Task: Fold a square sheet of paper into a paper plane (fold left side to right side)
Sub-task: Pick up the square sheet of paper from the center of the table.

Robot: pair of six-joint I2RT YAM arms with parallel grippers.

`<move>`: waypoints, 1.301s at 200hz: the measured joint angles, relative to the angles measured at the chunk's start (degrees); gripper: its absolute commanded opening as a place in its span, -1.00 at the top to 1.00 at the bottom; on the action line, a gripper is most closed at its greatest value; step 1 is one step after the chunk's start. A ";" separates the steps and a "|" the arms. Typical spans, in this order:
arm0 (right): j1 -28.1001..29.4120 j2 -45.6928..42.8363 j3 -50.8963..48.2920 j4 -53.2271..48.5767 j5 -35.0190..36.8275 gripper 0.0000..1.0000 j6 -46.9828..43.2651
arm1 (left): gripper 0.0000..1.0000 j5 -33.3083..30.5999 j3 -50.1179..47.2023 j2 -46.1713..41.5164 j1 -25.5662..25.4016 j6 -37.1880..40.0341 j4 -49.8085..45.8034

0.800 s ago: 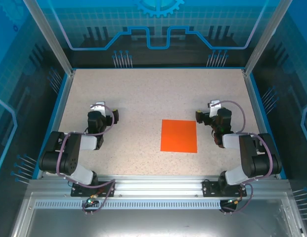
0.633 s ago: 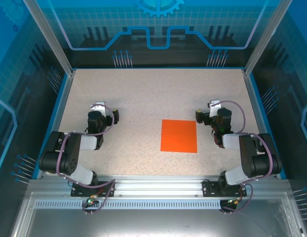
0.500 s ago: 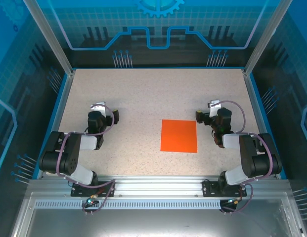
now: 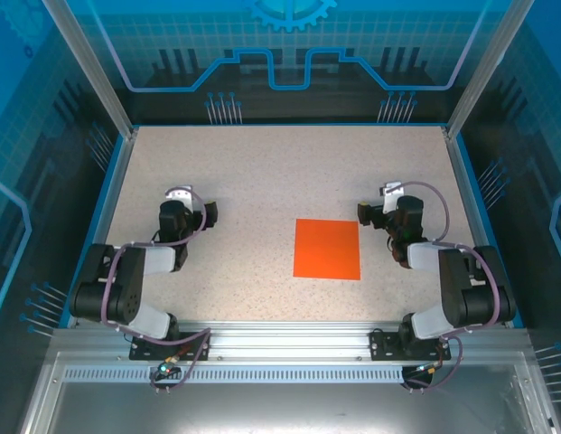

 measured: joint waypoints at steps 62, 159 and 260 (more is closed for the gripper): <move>0.42 -15.63 14.49 -32.70 -1.16 -0.99 10.84 | -0.97 4.85 11.30 -24.79 -9.20 -8.33 -27.15; 16.94 -1.25 24.46 -60.15 4.28 -0.99 21.31 | -0.97 23.21 23.32 5.62 -43.87 -27.50 -33.57; 18.82 11.13 27.96 -63.89 5.31 -0.99 25.57 | -0.97 26.58 31.28 20.06 -46.03 -32.81 -33.68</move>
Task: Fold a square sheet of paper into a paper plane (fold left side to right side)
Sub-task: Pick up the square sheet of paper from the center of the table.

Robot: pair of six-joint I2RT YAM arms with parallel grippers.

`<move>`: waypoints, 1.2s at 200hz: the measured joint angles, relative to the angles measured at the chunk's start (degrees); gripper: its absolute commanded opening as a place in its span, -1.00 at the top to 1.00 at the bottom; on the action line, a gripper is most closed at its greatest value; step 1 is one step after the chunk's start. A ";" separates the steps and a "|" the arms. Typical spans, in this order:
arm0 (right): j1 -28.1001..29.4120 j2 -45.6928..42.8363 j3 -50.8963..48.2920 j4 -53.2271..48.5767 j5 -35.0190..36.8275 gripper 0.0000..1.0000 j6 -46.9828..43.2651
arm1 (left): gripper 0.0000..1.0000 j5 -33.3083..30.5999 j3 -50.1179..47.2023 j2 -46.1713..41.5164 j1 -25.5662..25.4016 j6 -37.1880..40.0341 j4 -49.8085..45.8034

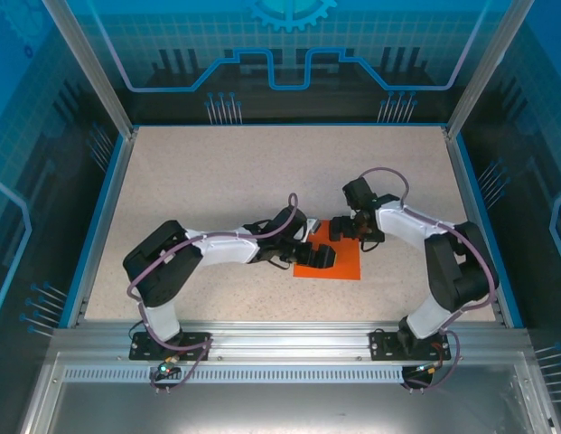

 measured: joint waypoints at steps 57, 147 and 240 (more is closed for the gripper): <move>2.03 4.83 1.95 -1.07 -0.42 -0.99 0.90 | -0.97 -0.04 1.51 1.60 0.00 -0.17 -2.84; 3.87 3.98 0.79 -0.22 -2.73 -0.91 2.14 | -0.97 -0.02 3.72 3.04 0.00 -0.17 -4.81; 4.72 1.73 -1.66 0.52 -11.98 0.25 1.95 | -0.97 -0.07 1.27 0.59 0.07 -0.17 -3.50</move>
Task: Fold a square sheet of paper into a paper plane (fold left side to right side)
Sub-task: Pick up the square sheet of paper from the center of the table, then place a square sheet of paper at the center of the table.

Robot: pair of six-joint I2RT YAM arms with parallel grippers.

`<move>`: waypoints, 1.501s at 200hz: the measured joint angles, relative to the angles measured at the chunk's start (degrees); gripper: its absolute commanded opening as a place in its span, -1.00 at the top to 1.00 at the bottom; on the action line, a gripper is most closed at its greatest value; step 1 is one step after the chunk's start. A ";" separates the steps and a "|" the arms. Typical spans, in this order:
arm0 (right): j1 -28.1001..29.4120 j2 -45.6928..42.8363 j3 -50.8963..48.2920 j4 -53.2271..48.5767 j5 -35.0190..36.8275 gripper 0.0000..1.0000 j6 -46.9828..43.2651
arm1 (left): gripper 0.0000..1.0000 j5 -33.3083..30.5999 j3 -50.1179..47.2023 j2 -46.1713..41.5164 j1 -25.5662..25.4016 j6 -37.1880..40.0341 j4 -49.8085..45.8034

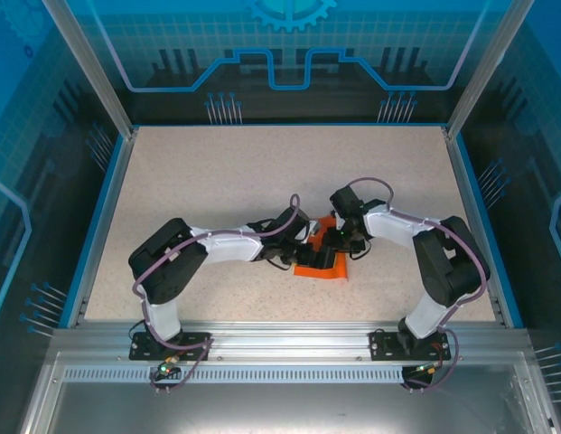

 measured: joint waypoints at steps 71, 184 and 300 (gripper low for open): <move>-8.31 -14.16 -11.26 12.98 -16.94 0.61 -1.97 | -0.97 1.14 -9.14 -22.27 11.30 -1.29 0.94; -12.39 -38.03 -6.73 25.99 -46.62 0.59 -4.46 | -0.96 17.59 -9.16 -39.10 19.50 0.31 4.39; -9.90 -36.22 -2.10 21.07 -52.35 0.41 -6.51 | 0.75 26.86 -6.54 -37.97 19.32 -0.39 10.49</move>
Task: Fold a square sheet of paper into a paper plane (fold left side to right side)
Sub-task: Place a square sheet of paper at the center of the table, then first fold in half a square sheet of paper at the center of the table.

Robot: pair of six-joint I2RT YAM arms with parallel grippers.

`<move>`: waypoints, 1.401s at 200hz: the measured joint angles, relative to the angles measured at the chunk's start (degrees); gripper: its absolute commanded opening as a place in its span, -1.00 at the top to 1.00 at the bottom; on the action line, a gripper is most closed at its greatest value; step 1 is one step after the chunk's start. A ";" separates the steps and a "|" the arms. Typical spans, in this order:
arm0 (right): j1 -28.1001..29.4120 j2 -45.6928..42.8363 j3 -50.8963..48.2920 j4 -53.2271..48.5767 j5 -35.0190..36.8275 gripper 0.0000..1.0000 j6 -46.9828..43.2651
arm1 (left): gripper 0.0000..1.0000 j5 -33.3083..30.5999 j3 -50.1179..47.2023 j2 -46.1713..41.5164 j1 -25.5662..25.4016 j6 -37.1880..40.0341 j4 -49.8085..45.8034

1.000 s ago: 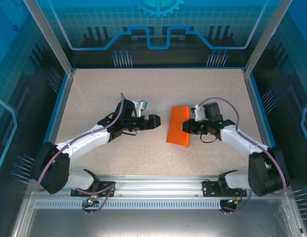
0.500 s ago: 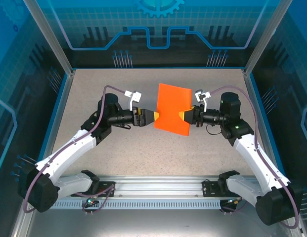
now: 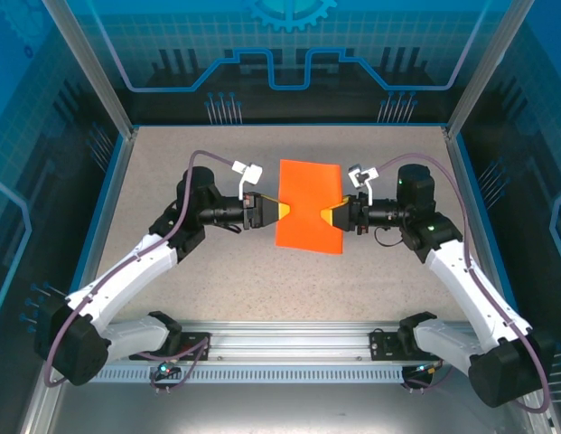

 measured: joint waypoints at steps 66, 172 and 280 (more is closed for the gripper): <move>-0.22 0.31 4.04 -12.63 15.56 -0.63 -5.55 | 1.00 -6.93 -0.04 1.33 0.02 1.64 -9.05; -0.31 11.54 0.13 -18.18 37.73 -0.58 -3.15 | 1.00 -24.06 3.06 28.44 1.60 4.20 -25.51; 3.61 40.04 5.40 -8.39 34.38 0.30 8.09 | 1.00 -26.71 9.88 31.61 2.49 8.68 -32.50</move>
